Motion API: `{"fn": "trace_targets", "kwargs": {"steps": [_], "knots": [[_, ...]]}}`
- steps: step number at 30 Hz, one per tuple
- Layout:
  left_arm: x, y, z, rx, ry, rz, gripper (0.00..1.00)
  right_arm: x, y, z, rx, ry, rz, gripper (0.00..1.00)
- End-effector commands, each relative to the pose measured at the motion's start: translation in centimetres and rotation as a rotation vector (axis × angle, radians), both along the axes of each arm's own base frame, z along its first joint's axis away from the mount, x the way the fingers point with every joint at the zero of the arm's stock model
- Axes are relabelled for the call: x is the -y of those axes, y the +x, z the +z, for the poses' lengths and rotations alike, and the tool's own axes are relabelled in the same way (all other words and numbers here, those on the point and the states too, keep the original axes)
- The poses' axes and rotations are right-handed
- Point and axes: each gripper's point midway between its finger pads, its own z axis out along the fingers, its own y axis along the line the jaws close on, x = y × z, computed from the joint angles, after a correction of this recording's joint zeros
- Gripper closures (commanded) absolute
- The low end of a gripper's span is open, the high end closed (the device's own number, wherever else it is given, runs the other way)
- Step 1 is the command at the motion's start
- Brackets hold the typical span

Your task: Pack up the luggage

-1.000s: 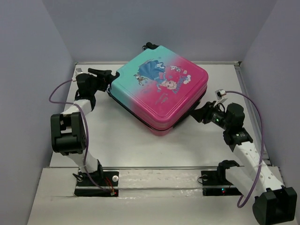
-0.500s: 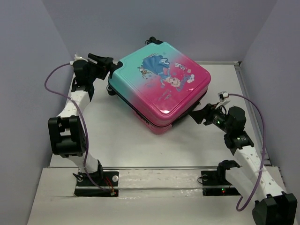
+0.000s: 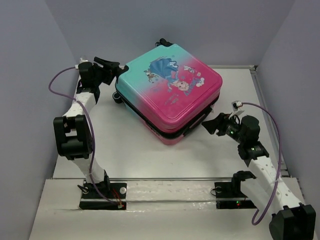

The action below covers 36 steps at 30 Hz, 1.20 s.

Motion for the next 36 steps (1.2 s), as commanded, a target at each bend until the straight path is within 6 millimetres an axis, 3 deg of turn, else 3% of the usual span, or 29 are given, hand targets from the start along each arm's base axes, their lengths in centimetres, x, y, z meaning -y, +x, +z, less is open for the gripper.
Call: {"fn": "trace_targets", "kwargs": {"steps": [1, 6, 8, 10, 11, 13, 14, 16, 17, 18, 21, 28, 29, 36], "knots": [[0.2, -1.1, 5.9, 0.215, 0.052, -0.043, 0.94, 1.8, 1.7, -0.3, 0.013, -0.028, -0.130, 0.34], [0.5, -1.7, 4.2, 0.176, 0.042, -0.060, 0.87, 4.0, 3.6, -1.6, -0.003, -0.075, -0.278, 0.41], [0.9, -1.8, 4.7, 0.184, 0.031, -0.087, 0.89, 4.6, 4.3, -1.3, 0.005, -0.087, -0.317, 0.41], [1.1, -1.9, 6.3, 0.213, 0.023, -0.095, 0.94, 4.8, 4.8, -0.9, 0.016, -0.088, -0.331, 0.42], [1.1, -2.1, 8.7, 0.251, 0.028, -0.095, 0.94, 4.8, 5.1, -0.6, 0.021, -0.087, -0.334, 0.43], [1.2, -2.3, 10.8, 0.266, 0.031, -0.100, 0.94, 4.8, 5.2, -0.5, 0.026, -0.085, -0.336, 0.44], [1.4, -2.7, 13.5, 0.313, 0.032, -0.113, 0.94, 4.8, 5.3, -0.4, 0.024, -0.078, -0.340, 0.45], [1.7, -3.2, 16.5, 0.346, 0.022, -0.126, 0.94, 4.8, 5.3, -0.7, 0.019, -0.074, -0.345, 0.46], [1.9, -3.2, 16.0, 0.325, 0.021, -0.131, 0.94, 4.8, 5.3, -0.8, 0.014, -0.071, -0.346, 0.46], [1.9, -3.6, 17.3, 0.344, 0.029, -0.128, 0.94, 5.0, 5.3, -0.9, 0.010, -0.069, -0.357, 0.46], [2.1, -3.7, 17.5, 0.334, 0.046, -0.125, 0.94, 4.9, 5.2, -1.5, -0.005, -0.070, -0.352, 0.46], [2.4, -4.3, 11.9, 0.237, 0.010, -0.148, 0.94, 5.4, 4.9, -2.5, -0.029, -0.079, -0.373, 0.46], [2.0, -4.4, 10.4, 0.211, 0.027, -0.127, 0.94, 5.4, 4.9, -2.5, -0.034, -0.075, -0.370, 0.46], [-0.2, -2.9, 4.6, 0.107, 0.069, -0.066, 0.94, 7.2, 5.9, -4.3, -0.057, -0.153, -0.451, 0.54]]}}
